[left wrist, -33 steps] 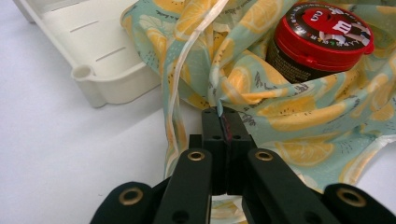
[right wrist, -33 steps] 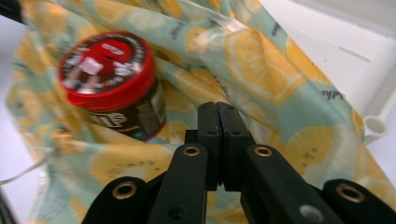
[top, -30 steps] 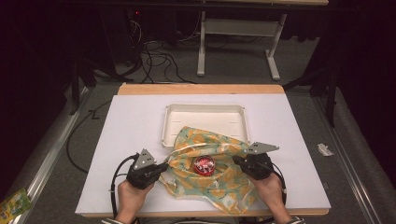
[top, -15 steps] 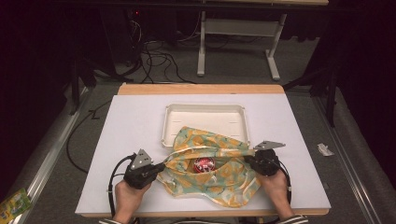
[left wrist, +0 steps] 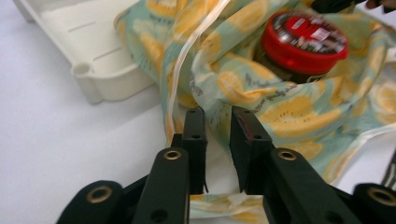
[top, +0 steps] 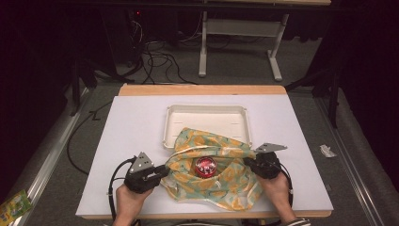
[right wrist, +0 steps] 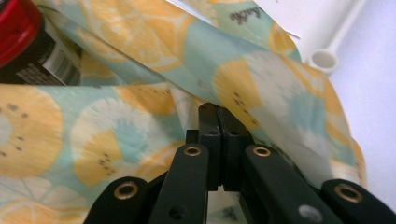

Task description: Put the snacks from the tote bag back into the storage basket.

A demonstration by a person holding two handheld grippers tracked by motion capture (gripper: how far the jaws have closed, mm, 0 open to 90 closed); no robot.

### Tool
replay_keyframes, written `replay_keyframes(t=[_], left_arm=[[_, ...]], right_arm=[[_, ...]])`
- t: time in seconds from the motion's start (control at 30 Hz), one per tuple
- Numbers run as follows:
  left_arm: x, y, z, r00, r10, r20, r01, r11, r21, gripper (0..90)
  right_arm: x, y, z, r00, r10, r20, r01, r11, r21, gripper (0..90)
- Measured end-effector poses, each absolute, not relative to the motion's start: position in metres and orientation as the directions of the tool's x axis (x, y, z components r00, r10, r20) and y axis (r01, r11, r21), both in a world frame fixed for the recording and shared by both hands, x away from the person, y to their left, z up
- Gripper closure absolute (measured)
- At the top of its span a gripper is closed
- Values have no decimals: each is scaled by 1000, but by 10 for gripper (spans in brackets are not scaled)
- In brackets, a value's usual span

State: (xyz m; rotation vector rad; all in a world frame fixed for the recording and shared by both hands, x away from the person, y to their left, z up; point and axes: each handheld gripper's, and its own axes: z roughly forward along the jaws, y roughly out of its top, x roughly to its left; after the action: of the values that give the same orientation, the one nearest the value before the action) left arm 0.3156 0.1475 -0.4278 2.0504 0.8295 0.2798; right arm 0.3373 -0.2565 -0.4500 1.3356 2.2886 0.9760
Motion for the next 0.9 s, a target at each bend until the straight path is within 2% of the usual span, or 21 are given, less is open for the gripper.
replay_keyframes(t=[0.3, 0.9], left_arm=[[310, 128, -399, 785, 614, -81, 388, -385, 837, 681], [310, 101, -385, 816, 571, -88, 378, -412, 829, 624]], right_arm=[[334, -246, -442, -552, 831, 65, 611, 350, 711, 900], [336, -225, -440, -591, 802, 79, 597, 370, 712, 900]])
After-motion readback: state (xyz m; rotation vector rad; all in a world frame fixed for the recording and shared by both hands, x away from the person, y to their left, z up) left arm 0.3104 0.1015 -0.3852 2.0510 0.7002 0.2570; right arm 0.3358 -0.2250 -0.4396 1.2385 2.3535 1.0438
